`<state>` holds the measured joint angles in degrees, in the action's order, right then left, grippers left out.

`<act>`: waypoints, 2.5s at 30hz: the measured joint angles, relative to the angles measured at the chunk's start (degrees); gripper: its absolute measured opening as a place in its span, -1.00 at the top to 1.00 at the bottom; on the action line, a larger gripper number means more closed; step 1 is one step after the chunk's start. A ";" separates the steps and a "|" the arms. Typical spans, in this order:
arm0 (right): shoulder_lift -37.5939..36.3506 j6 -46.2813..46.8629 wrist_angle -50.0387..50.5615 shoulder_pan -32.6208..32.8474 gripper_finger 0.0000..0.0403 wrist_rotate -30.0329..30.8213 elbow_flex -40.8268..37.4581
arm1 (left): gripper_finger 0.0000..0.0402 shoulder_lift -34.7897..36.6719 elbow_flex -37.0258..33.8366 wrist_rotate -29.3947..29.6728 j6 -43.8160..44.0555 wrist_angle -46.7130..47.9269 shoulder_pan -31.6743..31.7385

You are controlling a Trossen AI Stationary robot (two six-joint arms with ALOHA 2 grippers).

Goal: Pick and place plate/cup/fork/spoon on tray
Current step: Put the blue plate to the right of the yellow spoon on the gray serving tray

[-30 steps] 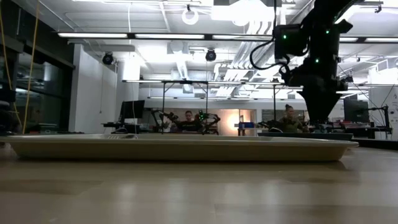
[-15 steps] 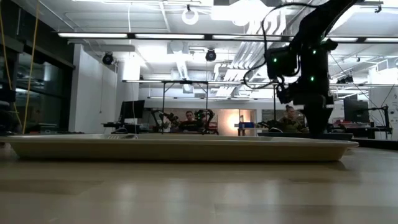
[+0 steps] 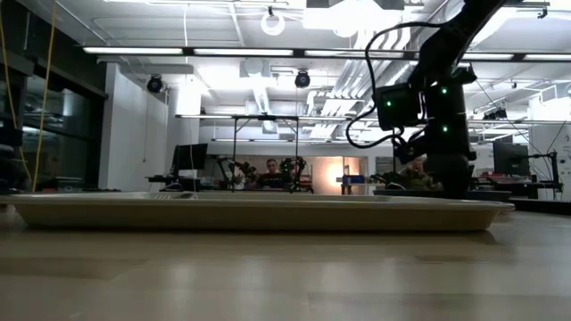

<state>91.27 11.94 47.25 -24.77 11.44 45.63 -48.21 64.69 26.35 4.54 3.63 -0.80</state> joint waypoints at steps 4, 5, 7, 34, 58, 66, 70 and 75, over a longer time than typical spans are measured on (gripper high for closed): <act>-2.03 0.31 0.68 0.02 0.91 3.44 0.08 | 0.19 0.00 0.00 0.00 0.25 0.01 0.02; -2.48 0.27 0.90 0.00 0.94 3.51 0.11 | 0.19 -0.01 0.00 -0.02 0.67 0.01 0.02; -3.81 0.65 1.33 -0.05 0.90 3.73 0.11 | 0.19 0.00 0.02 -0.02 1.27 -0.01 0.02; -12.20 -2.59 13.44 2.03 1.00 12.58 37.59 | 0.19 0.00 0.02 0.24 0.21 0.00 0.02; 16.07 -30.03 22.07 31.72 1.00 -1.60 56.70 | 0.19 -0.01 0.02 0.25 -1.69 0.01 0.00; 24.76 -30.27 23.91 38.58 1.00 -3.49 56.70 | 0.19 -0.01 0.02 0.23 -0.31 0.04 0.00; 27.42 -27.10 23.26 39.91 1.00 -2.99 56.70 | 0.19 0.00 0.02 0.22 0.92 0.05 0.00; 29.64 -23.29 22.31 40.32 1.00 -2.49 56.74 | 0.19 -0.01 0.02 0.22 0.87 0.05 0.00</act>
<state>120.91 -11.34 69.56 15.55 8.95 102.37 -48.21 64.71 26.57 5.41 3.68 -0.80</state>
